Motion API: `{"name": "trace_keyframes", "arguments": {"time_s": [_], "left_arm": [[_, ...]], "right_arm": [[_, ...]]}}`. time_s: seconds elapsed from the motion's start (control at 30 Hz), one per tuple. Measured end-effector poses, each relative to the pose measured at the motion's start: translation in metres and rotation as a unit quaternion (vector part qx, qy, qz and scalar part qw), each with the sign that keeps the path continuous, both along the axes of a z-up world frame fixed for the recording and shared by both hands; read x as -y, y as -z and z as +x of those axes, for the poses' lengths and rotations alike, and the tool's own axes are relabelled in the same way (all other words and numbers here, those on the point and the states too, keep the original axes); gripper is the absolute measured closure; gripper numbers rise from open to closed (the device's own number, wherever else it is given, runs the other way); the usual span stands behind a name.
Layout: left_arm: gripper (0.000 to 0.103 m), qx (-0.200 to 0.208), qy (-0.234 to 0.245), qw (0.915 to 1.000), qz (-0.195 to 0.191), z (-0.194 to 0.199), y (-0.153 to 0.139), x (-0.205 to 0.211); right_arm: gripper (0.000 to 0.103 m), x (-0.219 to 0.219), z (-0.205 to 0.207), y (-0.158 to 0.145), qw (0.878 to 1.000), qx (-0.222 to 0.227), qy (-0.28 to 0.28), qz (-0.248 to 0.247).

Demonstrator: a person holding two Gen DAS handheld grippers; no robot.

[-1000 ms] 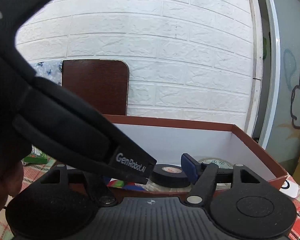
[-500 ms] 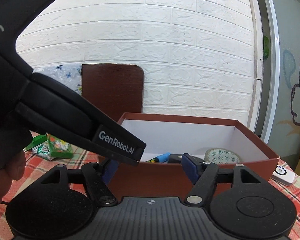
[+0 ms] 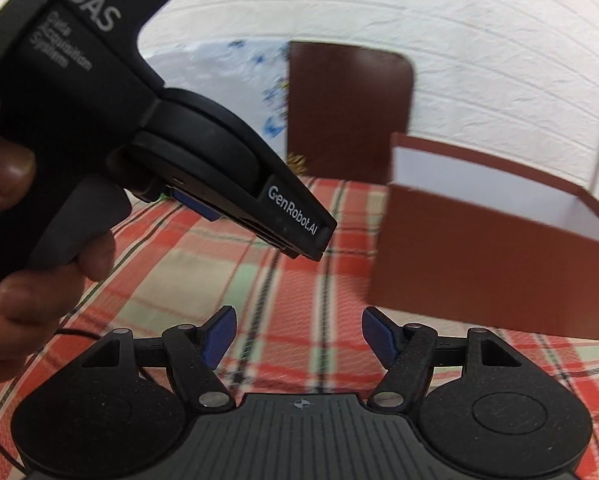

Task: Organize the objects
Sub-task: 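Move the right gripper back toward the green candy box, then grasp the green candy box with the right gripper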

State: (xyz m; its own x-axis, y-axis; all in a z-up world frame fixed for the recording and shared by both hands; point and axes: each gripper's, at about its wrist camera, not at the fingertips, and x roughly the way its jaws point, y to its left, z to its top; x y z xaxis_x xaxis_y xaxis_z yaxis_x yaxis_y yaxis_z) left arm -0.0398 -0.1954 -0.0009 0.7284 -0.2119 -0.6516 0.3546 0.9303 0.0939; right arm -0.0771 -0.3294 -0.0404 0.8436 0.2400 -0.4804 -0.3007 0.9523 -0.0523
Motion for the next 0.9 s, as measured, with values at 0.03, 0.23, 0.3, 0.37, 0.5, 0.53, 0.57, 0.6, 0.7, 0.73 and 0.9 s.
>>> {"name": "trace_keyframes", "arguments": {"time_s": [0.03, 0.23, 0.3, 0.37, 0.5, 0.53, 0.57, 0.6, 0.7, 0.73, 0.9], "left_arm": [[0.036, -0.002, -0.008, 1.0000, 0.002, 0.002, 0.004, -0.007], [0.036, -0.011, -0.085, 0.9963, 0.004, 0.026, 0.031, -0.073], [0.036, -0.011, -0.127, 0.9918, -0.001, 0.042, 0.041, -0.104], [0.032, -0.006, -0.172, 0.9851, -0.004, 0.053, 0.054, -0.134], [0.013, 0.043, -0.194, 0.9761, -0.089, 0.051, 0.071, -0.185], [0.013, 0.048, -0.195, 0.9747, -0.098, 0.050, 0.070, -0.188], [0.013, 0.051, -0.195, 0.9755, -0.088, 0.051, 0.071, -0.184], [0.013, 0.057, -0.193, 0.9768, -0.073, 0.052, 0.072, -0.179], [0.013, 0.061, -0.186, 0.9782, -0.068, 0.052, 0.073, -0.175], [0.013, 0.061, -0.187, 0.9777, -0.074, 0.050, 0.073, -0.176], [0.013, 0.061, -0.188, 0.9770, -0.080, 0.049, 0.075, -0.178]], "right_arm": [[0.035, -0.005, 0.002, 0.002, 1.000, -0.009, -0.008, 0.000], [0.036, -0.037, 0.024, 0.014, 0.997, -0.055, -0.048, -0.010], [0.036, -0.048, 0.038, 0.016, 0.996, -0.059, -0.058, -0.013], [0.036, -0.059, 0.058, 0.016, 0.996, -0.055, -0.065, -0.015], [0.034, -0.074, 0.111, 0.009, 0.997, -0.033, -0.064, 0.015], [0.032, -0.076, 0.124, 0.006, 0.997, -0.029, -0.061, 0.029], [0.029, -0.076, 0.142, 0.004, 0.997, -0.030, -0.054, 0.039], [0.027, -0.077, 0.158, 0.000, 0.997, -0.033, -0.049, 0.052], [0.023, -0.081, 0.202, -0.004, 0.993, -0.057, -0.048, 0.095], [0.020, -0.082, 0.211, -0.005, 0.992, -0.063, -0.047, 0.103], [0.023, -0.082, 0.245, 0.005, 0.982, -0.115, -0.058, 0.141]]}}
